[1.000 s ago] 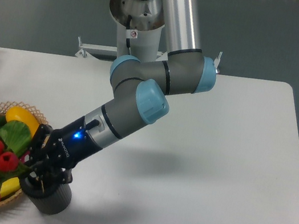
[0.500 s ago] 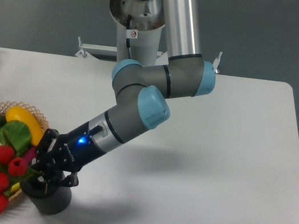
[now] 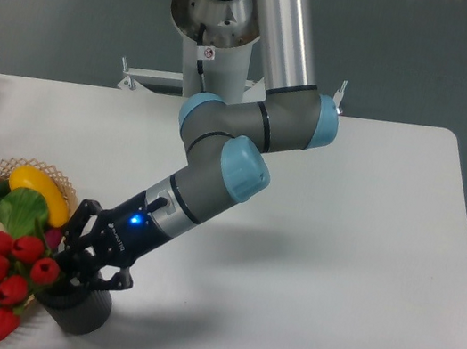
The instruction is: Insert the flowers into the vase
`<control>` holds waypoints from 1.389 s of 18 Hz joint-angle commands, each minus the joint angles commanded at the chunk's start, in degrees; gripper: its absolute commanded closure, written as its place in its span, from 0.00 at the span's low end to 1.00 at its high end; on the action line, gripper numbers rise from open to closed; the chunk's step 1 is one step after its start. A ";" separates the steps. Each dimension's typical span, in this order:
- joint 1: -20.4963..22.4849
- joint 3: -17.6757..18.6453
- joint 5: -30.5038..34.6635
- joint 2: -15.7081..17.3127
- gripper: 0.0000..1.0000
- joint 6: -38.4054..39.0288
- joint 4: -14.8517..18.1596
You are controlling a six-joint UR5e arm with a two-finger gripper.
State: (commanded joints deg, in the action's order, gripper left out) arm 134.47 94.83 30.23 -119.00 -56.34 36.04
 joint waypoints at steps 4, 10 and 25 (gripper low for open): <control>1.23 1.84 0.00 1.49 0.00 0.35 0.00; 5.44 3.70 -0.62 4.91 0.00 0.35 0.09; 18.64 1.58 26.32 11.25 0.00 -2.01 0.44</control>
State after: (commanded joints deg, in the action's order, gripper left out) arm 153.11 96.41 56.55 -107.76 -58.34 36.47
